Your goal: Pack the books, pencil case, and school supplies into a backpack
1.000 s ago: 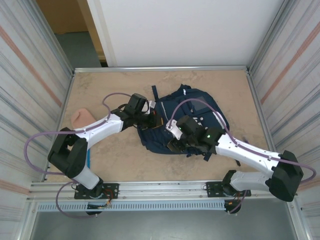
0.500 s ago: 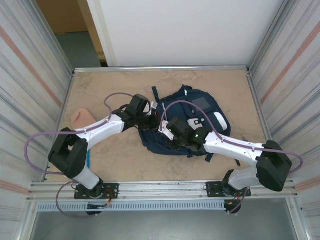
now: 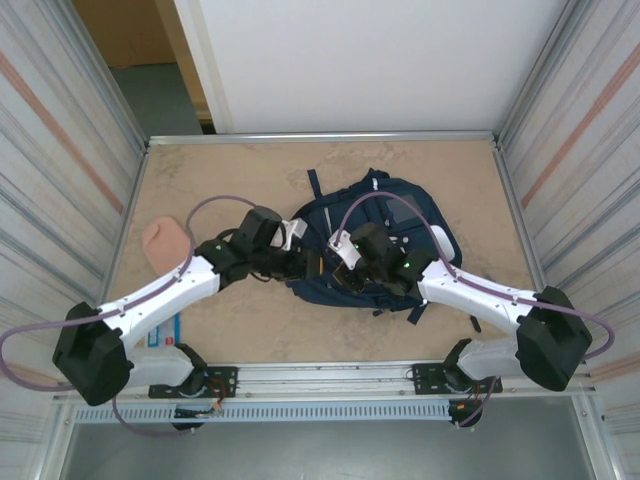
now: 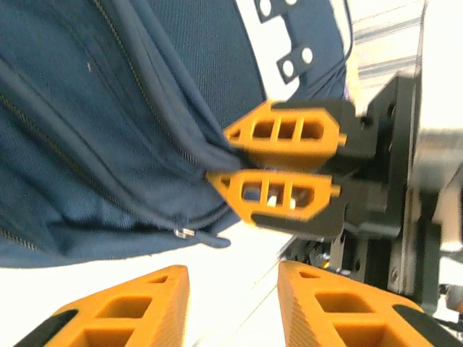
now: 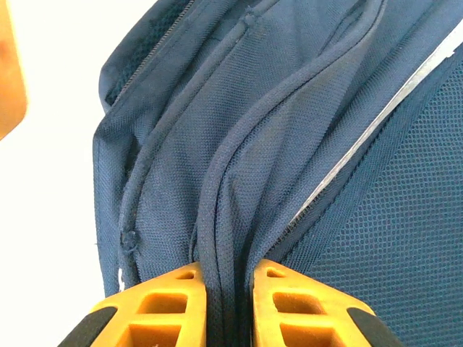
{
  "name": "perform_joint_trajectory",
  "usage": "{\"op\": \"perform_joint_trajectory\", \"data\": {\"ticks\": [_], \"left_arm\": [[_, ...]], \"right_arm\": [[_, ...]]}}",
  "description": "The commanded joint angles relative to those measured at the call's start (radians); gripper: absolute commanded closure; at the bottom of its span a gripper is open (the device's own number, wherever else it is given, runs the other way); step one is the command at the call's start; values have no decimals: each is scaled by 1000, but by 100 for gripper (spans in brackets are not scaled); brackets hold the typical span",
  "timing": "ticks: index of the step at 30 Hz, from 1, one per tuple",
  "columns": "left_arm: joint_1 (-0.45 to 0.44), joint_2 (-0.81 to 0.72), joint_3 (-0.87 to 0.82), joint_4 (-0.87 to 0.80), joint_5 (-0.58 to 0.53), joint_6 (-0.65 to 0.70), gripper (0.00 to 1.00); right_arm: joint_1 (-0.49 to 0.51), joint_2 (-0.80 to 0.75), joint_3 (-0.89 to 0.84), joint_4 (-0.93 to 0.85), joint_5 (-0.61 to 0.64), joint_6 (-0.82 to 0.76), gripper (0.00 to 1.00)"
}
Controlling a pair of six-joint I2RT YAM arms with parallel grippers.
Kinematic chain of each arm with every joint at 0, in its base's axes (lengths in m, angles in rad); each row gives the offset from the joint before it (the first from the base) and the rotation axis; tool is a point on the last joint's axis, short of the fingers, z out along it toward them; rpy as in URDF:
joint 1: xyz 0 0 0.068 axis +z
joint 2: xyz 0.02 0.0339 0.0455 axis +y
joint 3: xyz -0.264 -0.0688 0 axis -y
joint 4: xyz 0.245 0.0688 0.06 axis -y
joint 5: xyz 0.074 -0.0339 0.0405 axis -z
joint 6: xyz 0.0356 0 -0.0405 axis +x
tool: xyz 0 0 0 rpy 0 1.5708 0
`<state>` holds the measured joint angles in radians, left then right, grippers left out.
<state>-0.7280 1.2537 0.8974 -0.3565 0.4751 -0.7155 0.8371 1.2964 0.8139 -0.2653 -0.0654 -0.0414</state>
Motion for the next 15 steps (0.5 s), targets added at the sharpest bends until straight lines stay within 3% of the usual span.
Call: {"op": "perform_joint_trajectory", "data": {"ticks": [1, 9, 15], "left_arm": [[-49, -13, -30, -62, -122, -31, 63], [-240, 9, -53, -28, -370, -141, 61], [-384, 17, -5, -98, -670, -238, 57]], "right_arm": [[-1, -11, 2, 37, -86, 36, 100], [-28, 7, 35, 2, -128, 87, 100], [-47, 16, 97, -39, -197, 150, 100]]}}
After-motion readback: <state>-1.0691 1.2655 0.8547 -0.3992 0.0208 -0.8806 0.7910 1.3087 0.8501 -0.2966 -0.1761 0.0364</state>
